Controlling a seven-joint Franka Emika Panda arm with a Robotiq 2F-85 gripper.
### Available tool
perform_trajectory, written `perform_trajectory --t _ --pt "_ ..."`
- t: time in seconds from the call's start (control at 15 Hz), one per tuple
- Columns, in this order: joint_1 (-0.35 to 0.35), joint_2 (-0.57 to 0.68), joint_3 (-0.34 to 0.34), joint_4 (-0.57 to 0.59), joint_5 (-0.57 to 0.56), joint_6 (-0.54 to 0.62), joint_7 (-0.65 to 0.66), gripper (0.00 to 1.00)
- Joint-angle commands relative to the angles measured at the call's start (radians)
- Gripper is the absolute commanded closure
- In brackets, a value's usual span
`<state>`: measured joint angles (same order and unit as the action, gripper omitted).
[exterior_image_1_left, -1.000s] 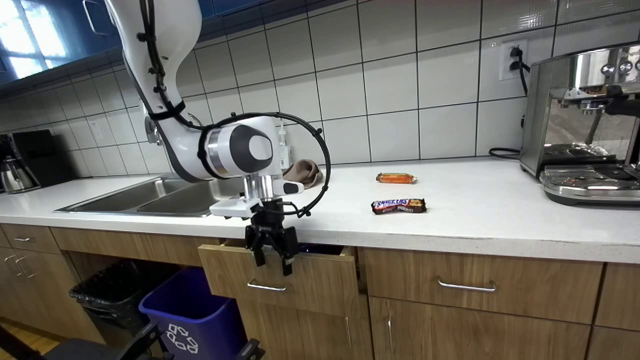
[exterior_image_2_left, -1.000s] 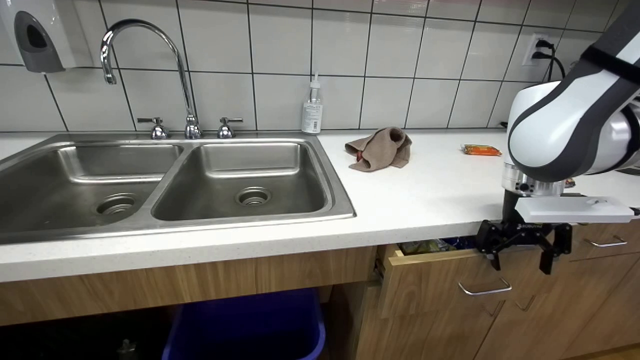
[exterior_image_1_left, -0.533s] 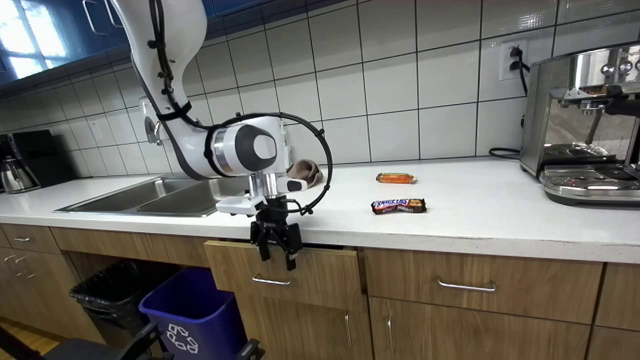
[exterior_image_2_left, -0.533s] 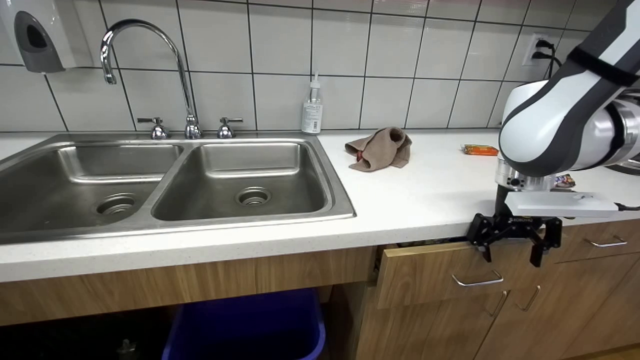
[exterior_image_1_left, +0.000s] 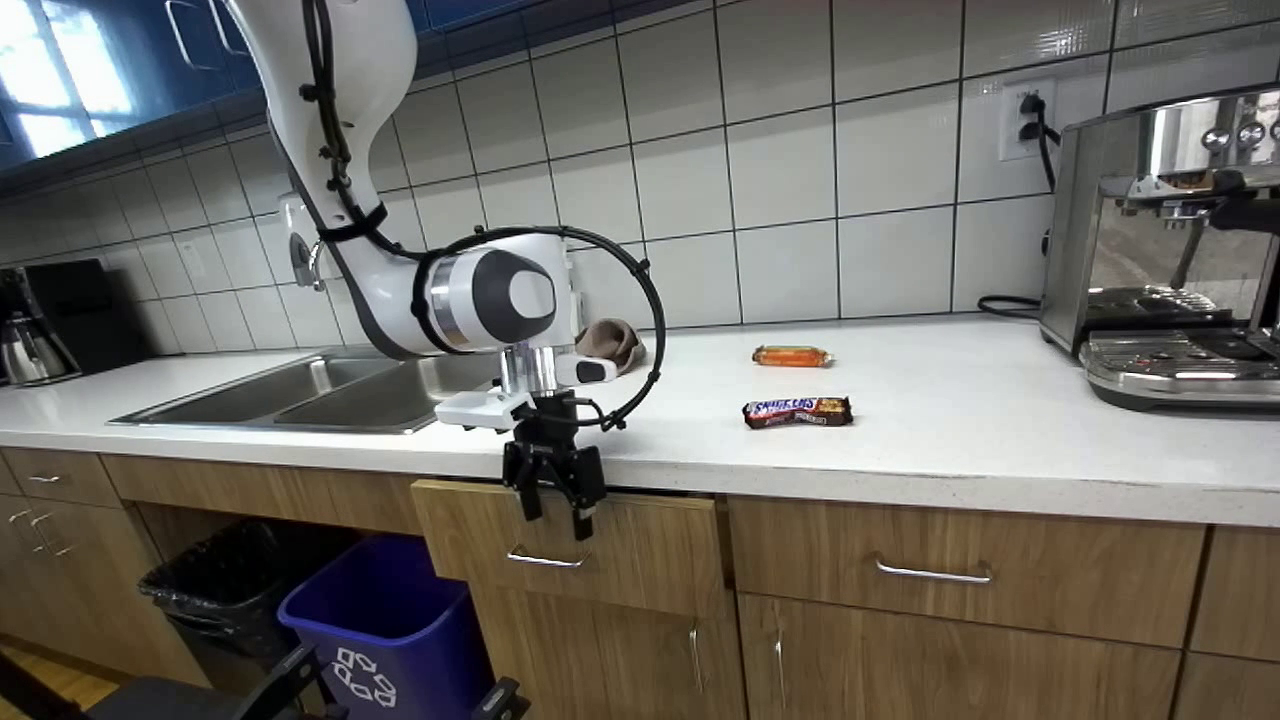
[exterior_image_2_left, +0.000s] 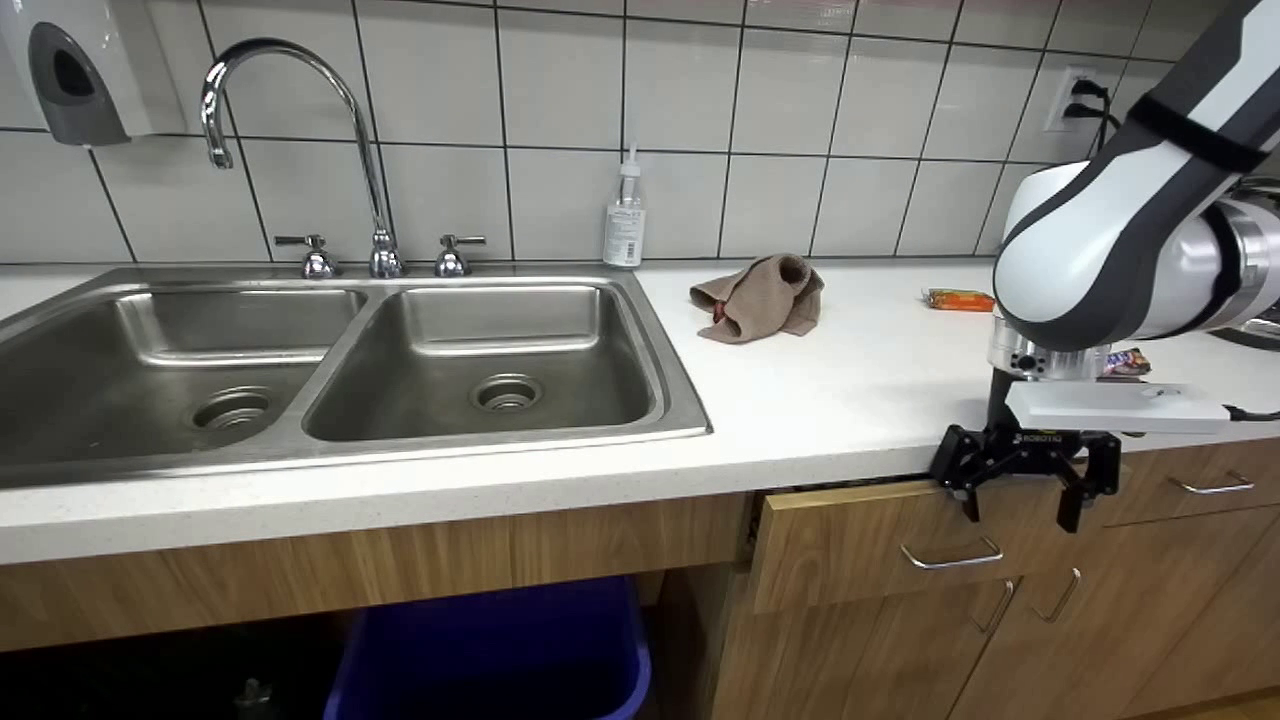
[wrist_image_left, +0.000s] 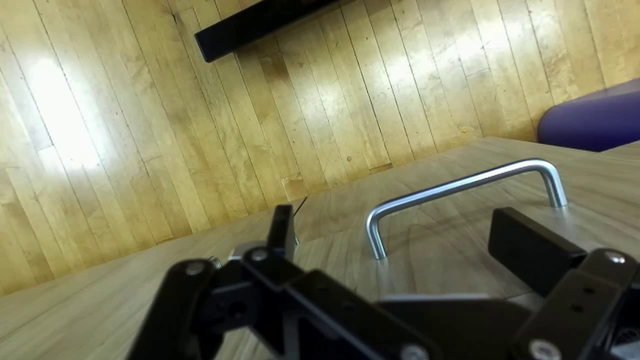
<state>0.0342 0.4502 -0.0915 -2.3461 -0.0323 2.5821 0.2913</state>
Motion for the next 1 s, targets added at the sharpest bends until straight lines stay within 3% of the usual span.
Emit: perform_trajectory --t 0.0,0.93 --pt "0.010 0.050 -0.012 0.071 0.022 0.005 0.039 0.00" --pt "0.003 -0.033 -0.004 0.015 0.057 -0.060 0.021 0.00"
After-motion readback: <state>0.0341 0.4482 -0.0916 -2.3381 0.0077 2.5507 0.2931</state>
